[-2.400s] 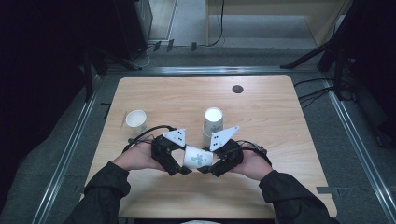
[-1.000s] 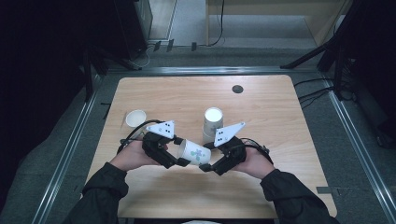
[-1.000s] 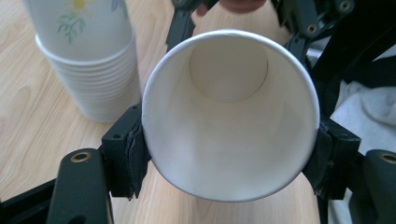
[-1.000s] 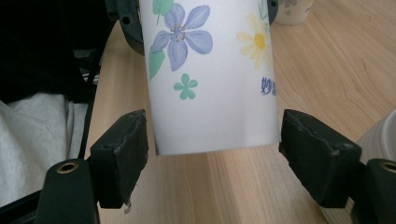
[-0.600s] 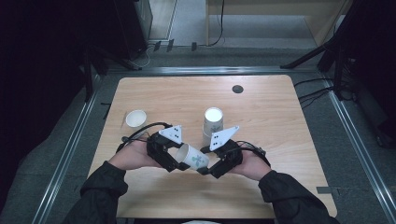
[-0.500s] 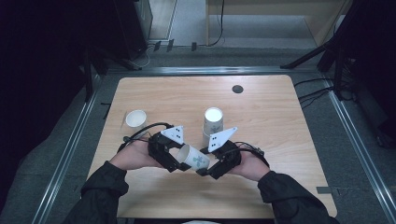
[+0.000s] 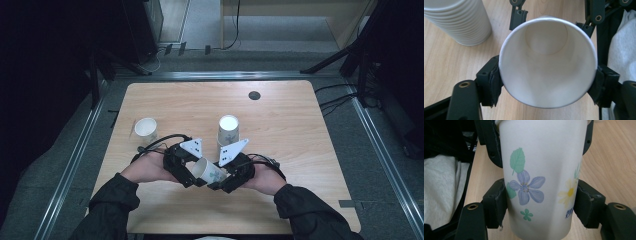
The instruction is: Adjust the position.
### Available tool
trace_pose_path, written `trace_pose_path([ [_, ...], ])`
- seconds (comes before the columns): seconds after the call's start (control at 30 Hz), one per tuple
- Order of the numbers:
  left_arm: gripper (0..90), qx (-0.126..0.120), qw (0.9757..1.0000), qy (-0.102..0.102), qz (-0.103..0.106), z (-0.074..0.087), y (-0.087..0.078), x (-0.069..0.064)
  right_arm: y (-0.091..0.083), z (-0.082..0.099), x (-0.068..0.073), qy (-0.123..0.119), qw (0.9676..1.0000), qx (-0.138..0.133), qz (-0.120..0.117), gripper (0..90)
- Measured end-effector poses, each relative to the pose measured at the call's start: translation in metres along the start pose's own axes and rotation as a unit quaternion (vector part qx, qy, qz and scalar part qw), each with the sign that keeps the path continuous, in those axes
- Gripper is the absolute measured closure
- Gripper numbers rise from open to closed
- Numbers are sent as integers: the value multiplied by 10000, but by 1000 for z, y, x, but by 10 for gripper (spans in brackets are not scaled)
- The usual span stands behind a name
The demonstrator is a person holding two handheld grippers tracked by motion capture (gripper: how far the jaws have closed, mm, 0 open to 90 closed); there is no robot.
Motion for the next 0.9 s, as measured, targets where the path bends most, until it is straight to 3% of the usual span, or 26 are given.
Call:
trace_pose_path([
  [0.07, 124, -109, 9999, -93, -20, 1, 0, 0, -2, 0, -1, -12, 10000, -47, 63, 338],
  [0.13, 107, -198, 9997, -111, -26, 3, -2, 1, -6, 1, -3, 29, 9999, -109, 79, 338],
  [0.33, 127, -700, 9973, -193, 123, 10, -9, 4, -18, 4, -8, 124, 9994, -315, 121, 337],
  [0.43, 127, -994, 9943, -317, 218, 16, -10, 4, -23, 6, -9, 209, 9988, -439, 83, 337],
  [0.6, 130, -1156, 9923, -424, 99, 20, -9, 6, -27, 7, -9, 142, 9985, -517, 108, 336],
  [0.73, 134, -1377, 9889, -446, 320, 20, -8, 6, -28, 7, -8, 178, 9984, -534, 72, 336],
  [0.9, 135, -1492, 9872, -449, 338, 17, -4, 4, -27, 8, -8, 220, 9981, -573, -16, 335],
])
Point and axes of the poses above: each handheld gripper's, and its own axes: y roughly forward along the jaws, z roughly out of its underside, x roughly to its left, the point moved 1 cm from there along y, roughly forward along the jaws, and after that the axes turned 12 degrees about x, right-handed, at the moved point
